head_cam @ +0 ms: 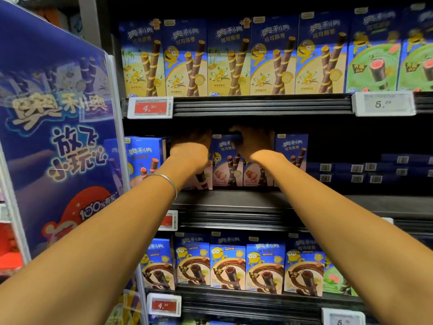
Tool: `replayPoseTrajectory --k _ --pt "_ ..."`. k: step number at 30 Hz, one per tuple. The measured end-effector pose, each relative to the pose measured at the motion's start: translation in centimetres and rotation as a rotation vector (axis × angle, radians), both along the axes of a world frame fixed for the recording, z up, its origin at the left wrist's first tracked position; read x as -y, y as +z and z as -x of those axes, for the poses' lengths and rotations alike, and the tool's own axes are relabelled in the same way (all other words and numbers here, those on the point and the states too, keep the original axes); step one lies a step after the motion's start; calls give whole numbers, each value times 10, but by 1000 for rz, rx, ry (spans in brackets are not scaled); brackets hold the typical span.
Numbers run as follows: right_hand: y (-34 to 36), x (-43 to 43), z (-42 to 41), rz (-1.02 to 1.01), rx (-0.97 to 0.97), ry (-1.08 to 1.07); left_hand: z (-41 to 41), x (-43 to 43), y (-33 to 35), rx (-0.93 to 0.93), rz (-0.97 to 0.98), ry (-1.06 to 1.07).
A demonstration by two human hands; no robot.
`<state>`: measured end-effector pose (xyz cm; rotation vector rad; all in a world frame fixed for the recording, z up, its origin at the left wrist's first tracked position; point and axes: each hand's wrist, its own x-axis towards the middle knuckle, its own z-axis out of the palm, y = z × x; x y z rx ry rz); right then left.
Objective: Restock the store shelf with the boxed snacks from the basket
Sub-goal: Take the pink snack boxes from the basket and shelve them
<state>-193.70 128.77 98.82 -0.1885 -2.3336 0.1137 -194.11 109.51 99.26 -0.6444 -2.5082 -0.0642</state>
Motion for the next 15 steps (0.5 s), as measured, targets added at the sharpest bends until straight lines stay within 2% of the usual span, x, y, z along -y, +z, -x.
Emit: replayPoseTrajectory --k 5,9,12,15 --pt "1 3 -5 29 -7 -18 -15 1 -3 1 -68 -47" --pt "-2 11 -31 221 -29 40 -29 -1 -16 -90 -261 -191" --pt "-19 12 -70 454 -101 155 -38 -2 -39 20 -579 -421" --pt "-39 19 -124 604 -210 305 -63 6 -74 260 -1074 -732"
